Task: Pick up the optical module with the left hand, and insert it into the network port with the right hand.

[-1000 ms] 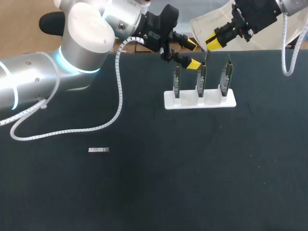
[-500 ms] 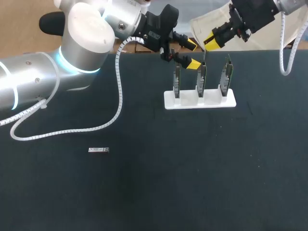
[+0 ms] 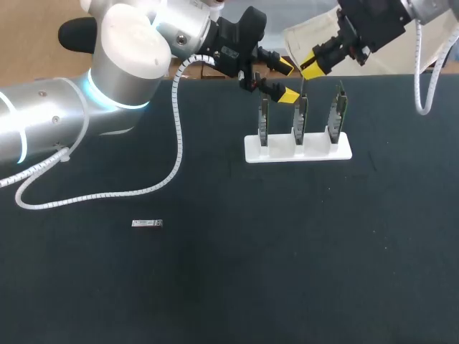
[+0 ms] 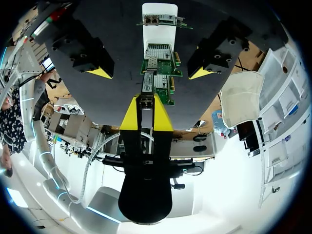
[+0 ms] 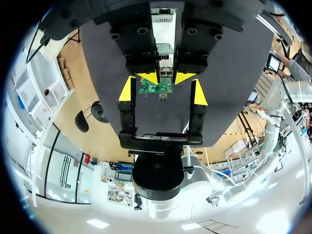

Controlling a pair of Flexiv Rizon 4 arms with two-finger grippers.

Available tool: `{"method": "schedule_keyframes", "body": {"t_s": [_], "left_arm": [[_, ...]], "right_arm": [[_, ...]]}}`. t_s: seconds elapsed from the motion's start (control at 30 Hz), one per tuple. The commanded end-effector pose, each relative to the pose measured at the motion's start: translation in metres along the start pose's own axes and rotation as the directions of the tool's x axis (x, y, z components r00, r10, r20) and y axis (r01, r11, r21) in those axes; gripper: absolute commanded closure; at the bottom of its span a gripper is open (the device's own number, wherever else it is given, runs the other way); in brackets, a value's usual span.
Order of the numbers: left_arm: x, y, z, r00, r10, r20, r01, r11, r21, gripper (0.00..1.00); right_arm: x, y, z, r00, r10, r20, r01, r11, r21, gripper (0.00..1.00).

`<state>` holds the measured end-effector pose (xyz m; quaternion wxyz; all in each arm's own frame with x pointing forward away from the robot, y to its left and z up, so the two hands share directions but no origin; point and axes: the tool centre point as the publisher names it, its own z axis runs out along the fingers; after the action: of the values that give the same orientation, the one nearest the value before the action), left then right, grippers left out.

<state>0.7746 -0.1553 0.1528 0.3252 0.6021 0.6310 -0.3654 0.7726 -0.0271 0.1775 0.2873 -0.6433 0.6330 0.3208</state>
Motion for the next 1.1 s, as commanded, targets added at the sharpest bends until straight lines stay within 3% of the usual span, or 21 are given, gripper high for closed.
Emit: {"method": "schedule_keyframes", "body": {"t_s": [0.03, 1.1], "left_arm": [[0.0003, 0.0, 0.0004, 1.0, 0.002, 0.0, -0.002, 1.0, -0.001, 0.0], [0.0003, 0.0, 0.0004, 1.0, 0.002, 0.0, -0.002, 1.0, -0.001, 0.0]], "right_arm": [[0.0007, 0.0, 0.0011, 1.0, -0.001, -0.003, 0.001, 1.0, 0.003, 1.0], [0.0049, -0.0066, 0.0025, 1.0, -0.007, -0.009, 0.007, 1.0, 0.003, 1.0]]}}
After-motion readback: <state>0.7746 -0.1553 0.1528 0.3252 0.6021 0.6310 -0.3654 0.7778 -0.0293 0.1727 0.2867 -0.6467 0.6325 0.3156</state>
